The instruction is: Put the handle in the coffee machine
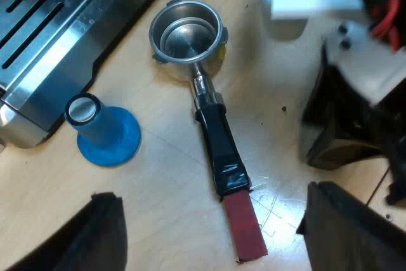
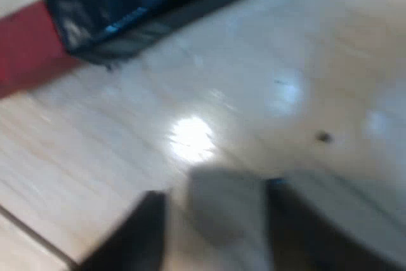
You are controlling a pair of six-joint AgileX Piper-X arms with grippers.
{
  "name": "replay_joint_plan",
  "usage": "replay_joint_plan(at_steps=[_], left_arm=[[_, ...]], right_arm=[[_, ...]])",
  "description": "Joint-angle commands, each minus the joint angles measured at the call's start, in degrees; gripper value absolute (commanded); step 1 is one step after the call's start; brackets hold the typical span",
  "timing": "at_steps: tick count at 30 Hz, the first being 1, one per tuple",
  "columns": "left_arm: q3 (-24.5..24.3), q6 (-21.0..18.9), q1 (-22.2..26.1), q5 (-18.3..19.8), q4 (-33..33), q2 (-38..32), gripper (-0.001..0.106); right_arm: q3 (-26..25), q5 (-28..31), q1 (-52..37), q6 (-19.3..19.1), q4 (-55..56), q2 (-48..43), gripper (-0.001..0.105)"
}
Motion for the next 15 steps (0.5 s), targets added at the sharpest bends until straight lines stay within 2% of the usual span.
replay_joint_plan(at_steps=[1,6,11,15], left_arm=[[-0.5,-0.5,-0.2,-1.5,0.3,0.2,0.062],[-0.5,-1.0,-0.2,-1.5,0.3,0.2,0.062],[-0.5,-1.0,-0.2,-1.5,0.2,0.2,0.062],[-0.5,-1.1,-0.2,-1.5,0.0,0.2,0.062]], right_arm=[[0.1,1.6,0.1,-3.3,3.7,-2.6,0.075],[0.1,5.8,-0.4,-6.9,7.9,-7.6,0.076],[0.1,5.8,-3.5,-8.0,10.1,-11.7,0.076],[-0.8,5.8,-7.3,-12.4,10.0,-14.1,0.076]])
